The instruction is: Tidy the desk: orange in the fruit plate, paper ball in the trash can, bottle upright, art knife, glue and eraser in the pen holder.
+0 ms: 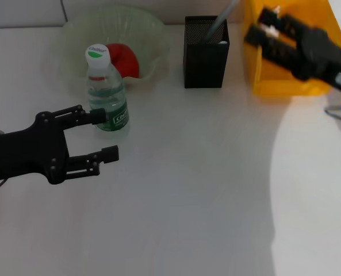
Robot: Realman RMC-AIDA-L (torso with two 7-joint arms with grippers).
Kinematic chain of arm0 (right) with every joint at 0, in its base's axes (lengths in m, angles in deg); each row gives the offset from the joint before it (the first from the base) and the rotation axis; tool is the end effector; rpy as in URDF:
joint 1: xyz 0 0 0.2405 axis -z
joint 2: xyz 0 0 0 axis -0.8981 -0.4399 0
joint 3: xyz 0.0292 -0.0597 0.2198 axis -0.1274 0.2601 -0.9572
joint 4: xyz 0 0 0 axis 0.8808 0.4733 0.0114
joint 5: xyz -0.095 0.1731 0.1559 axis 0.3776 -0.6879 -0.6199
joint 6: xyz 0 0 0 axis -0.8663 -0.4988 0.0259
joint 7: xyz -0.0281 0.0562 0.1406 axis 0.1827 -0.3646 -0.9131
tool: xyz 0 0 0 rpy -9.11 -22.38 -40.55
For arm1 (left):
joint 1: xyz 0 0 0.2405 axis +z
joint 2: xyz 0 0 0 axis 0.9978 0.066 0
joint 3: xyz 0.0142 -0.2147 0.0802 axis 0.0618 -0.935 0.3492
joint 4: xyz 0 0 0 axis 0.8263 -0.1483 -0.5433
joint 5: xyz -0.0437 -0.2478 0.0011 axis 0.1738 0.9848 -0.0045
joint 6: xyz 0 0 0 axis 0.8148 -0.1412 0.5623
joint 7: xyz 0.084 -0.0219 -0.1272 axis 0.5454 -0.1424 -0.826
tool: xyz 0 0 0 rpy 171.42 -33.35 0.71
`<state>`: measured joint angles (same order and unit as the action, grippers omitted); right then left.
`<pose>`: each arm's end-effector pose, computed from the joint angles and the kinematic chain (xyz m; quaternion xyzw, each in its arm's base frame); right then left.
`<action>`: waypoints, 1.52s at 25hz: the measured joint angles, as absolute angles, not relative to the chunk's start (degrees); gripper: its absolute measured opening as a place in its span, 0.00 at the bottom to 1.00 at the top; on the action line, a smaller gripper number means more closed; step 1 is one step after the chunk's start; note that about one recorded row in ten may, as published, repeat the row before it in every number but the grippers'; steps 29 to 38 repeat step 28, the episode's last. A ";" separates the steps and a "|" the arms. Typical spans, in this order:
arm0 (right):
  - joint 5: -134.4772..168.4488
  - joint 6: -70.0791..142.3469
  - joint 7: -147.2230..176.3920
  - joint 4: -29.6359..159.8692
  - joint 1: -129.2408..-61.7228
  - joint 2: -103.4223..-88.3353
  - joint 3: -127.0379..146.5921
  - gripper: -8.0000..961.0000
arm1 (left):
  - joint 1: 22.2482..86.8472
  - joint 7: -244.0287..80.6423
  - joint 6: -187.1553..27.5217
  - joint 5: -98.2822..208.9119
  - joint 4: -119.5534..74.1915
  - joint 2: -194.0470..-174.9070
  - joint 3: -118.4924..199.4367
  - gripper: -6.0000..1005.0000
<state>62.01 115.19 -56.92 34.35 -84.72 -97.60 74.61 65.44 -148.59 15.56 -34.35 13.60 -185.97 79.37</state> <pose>0.2302 0.3445 0.0186 -0.8455 0.2103 0.4654 0.1558 -0.2766 0.2993 0.0334 -0.9280 -0.1275 -0.3312 0.1137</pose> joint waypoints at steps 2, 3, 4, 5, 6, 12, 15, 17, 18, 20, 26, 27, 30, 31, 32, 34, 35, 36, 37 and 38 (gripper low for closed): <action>66.08 119.82 -57.05 35.14 -83.84 -96.93 74.02 0.69 | 65.08 -150.10 16.27 -36.06 13.63 -184.79 79.43 0.78; 70.40 123.90 -57.05 35.92 -83.08 -96.65 72.99 0.73 | 65.08 -150.10 16.27 -36.06 13.63 -184.79 79.43 0.78; 74.31 127.18 -56.93 36.62 -82.37 -96.61 71.83 0.75 | 65.08 -150.10 16.27 -36.06 13.63 -184.79 79.43 0.78; 80.80 131.82 -56.11 37.37 -81.08 -97.15 69.59 0.77 | 64.50 -151.56 17.23 -37.86 13.66 -183.94 79.44 0.78; 80.80 131.82 -56.11 37.37 -81.08 -97.15 69.59 0.79 | 63.90 -153.10 18.73 -39.85 13.89 -183.51 79.46 0.78; 87.00 133.89 -52.32 37.80 -78.82 -99.78 68.04 0.86 | 62.64 -155.45 22.64 -42.98 14.31 -183.03 79.47 0.78; 88.31 133.89 -52.26 38.10 -79.31 -99.89 68.02 0.86 | 62.64 -155.89 23.43 -43.01 14.42 -182.96 79.48 0.78; 88.49 133.89 -52.23 38.15 -79.49 -99.89 68.02 0.86 | 62.68 -155.99 23.53 -43.01 14.45 -182.90 79.47 0.78; 88.49 133.89 -52.23 38.15 -79.49 -99.89 68.02 0.86 | 62.74 -156.03 23.74 -43.02 14.48 -182.78 79.42 0.78; 88.55 133.89 -52.20 38.17 -79.64 -99.95 67.80 0.86 | 62.78 -156.10 24.11 -43.05 14.49 -182.72 79.24 0.78; 88.60 133.36 -52.17 38.19 -79.88 -100.15 67.79 0.86 | 62.67 -156.21 24.39 -43.08 14.49 -182.65 79.03 0.78; 88.62 133.26 -52.16 38.19 -79.92 -100.42 67.80 0.86 | 62.64 -156.24 24.40 -43.09 14.49 -182.62 79.03 0.78; 88.62 133.26 -52.16 38.19 -79.92 -100.42 67.80 0.86 | 62.62 -156.27 24.41 -43.09 14.49 -182.59 79.03 0.78; 88.62 133.26 -52.16 38.19 -79.92 -100.42 67.80 0.86 | 62.62 -156.27 24.41 -43.09 14.49 -182.59 79.03 0.78; 88.62 133.26 -52.16 38.19 -79.92 -100.42 67.80 0.86 | 62.62 -156.27 24.41 -43.09 14.49 -182.59 79.03 0.78; 88.62 133.26 -52.16 38.19 -79.92 -100.42 67.80 0.86 | 62.62 -156.27 24.41 -43.09 14.49 -182.59 79.03 0.78; 88.62 133.26 -52.16 38.19 -79.92 -100.42 67.80 0.86 | 62.62 -156.27 24.41 -43.09 14.49 -182.59 79.03 0.78; 88.62 133.26 -52.16 38.19 -79.92 -100.42 67.80 0.86 | 62.62 -156.27 24.41 -43.09 14.49 -182.59 79.03 0.78; 88.62 133.26 -52.16 38.19 -79.92 -100.42 67.80 0.86 | 62.62 -156.27 24.41 -43.09 14.49 -182.59 79.03 0.78; 88.62 133.26 -52.16 38.19 -79.92 -100.42 67.80 0.86 | 62.62 -156.27 24.41 -43.09 14.49 -182.59 79.03 0.78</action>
